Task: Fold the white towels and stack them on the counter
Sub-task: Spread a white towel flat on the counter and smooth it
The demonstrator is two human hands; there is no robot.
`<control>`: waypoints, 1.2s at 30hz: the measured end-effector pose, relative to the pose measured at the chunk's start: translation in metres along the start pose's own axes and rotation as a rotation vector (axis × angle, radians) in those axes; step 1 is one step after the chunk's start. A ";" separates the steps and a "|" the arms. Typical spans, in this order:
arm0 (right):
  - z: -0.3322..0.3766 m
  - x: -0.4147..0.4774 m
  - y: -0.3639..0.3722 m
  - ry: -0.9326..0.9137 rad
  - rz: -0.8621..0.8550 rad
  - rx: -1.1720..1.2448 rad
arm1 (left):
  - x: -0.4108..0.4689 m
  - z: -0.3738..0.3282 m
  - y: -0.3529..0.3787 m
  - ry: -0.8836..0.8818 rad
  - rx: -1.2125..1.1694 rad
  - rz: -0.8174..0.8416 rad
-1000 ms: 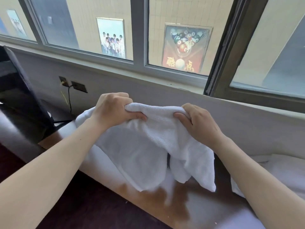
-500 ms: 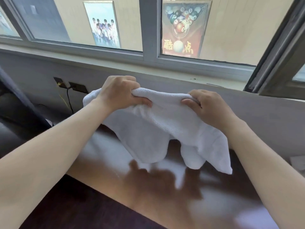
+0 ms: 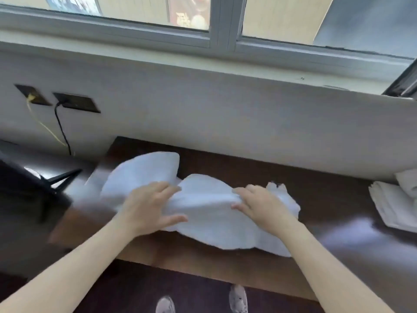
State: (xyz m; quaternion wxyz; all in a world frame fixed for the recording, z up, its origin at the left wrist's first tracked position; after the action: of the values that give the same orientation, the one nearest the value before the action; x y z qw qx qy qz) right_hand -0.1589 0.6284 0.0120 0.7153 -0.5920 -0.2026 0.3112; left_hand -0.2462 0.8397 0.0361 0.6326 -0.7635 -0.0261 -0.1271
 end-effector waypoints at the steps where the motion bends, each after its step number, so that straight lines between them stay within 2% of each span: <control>1: -0.008 -0.006 0.037 0.093 0.109 0.004 | -0.022 0.023 0.039 -0.131 -0.028 0.196; 2: -0.015 -0.015 0.063 0.168 0.148 0.047 | -0.041 0.045 0.070 -0.228 -0.047 0.328; 4: -0.023 -0.030 0.089 0.264 0.121 0.136 | -0.060 0.079 0.100 -0.339 -0.099 0.423; 8: -0.034 -0.044 0.086 0.320 -0.072 0.252 | -0.058 0.107 0.119 -0.393 -0.115 0.481; 10: -0.049 -0.043 0.070 0.352 -0.210 0.245 | -0.046 0.112 0.123 -0.405 -0.108 0.471; 12: -0.068 -0.038 0.061 0.374 -0.271 0.212 | -0.029 0.115 0.127 -0.419 -0.092 0.439; 14: -0.090 -0.028 0.064 0.402 -0.226 0.158 | -0.011 0.116 0.135 -0.440 -0.092 0.426; 17: -0.121 -0.014 0.086 0.445 0.023 -0.007 | 0.014 0.118 0.152 -0.464 -0.109 0.424; 20: -0.137 -0.006 0.111 0.406 0.255 -0.123 | 0.033 0.123 0.172 -0.452 -0.071 0.470; 23: -0.134 0.003 0.132 0.315 0.391 -0.150 | 0.041 0.125 0.191 -0.400 -0.006 0.565; 26: -0.130 0.015 0.143 0.239 0.438 -0.174 | 0.043 0.128 0.198 -0.378 0.097 0.607; 29: -0.133 0.019 0.136 0.230 0.433 -0.163 | 0.043 0.129 0.192 -0.355 0.188 0.563; 33: -0.155 0.000 0.116 0.290 0.432 -0.251 | 0.041 0.132 0.170 -0.340 0.197 0.431; 36: -0.170 -0.016 0.105 0.328 0.419 -0.093 | 0.049 0.127 0.142 -0.275 0.205 0.249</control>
State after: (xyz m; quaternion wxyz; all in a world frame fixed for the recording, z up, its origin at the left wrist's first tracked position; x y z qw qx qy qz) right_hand -0.0807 0.5059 -0.1260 0.6306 -0.6957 0.0291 0.3427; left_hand -0.1497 0.9290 -0.1097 0.7081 -0.7028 -0.0307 0.0608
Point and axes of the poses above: each hand's wrist, its own x-axis towards the middle knuckle, its own y-axis out of the palm, z = x × y, the point moved 10 cm from there along x, towards the middle knuckle, and after that the axes turned 2 degrees about -z, right-handed, at the moved point
